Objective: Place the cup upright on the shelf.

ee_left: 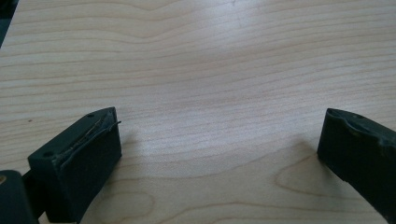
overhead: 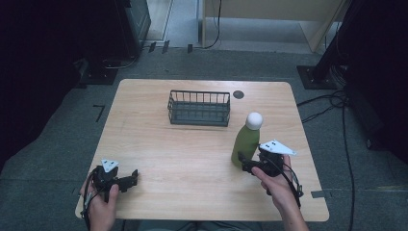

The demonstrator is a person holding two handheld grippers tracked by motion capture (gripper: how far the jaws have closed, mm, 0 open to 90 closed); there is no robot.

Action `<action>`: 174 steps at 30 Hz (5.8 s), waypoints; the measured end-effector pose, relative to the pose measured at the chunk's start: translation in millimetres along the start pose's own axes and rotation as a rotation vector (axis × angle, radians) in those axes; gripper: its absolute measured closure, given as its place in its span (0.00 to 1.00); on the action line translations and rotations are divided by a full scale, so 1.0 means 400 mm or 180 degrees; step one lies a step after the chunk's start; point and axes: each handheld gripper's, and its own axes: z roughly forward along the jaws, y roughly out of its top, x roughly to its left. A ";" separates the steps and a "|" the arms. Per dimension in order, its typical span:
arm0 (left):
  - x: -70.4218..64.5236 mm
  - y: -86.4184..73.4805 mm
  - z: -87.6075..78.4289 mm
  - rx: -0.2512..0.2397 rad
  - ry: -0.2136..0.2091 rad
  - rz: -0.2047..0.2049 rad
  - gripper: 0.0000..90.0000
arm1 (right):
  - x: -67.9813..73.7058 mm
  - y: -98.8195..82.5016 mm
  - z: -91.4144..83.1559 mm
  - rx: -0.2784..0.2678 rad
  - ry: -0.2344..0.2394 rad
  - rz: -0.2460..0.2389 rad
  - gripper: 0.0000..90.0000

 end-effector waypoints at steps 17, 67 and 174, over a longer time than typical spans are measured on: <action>0.000 0.000 0.000 0.0001 0.0000 0.0000 0.00 | 0.009 0.017 0.032 -0.0030 -0.0007 0.0071 0.19; 0.000 0.000 0.000 -0.0009 0.0001 -0.0007 0.00 | 0.096 0.207 0.070 -0.0223 0.0057 -0.0262 0.22; 0.000 0.000 0.000 -0.0008 0.0002 -0.0007 0.00 | 0.043 0.419 0.358 -0.0121 -0.0045 -0.0155 0.06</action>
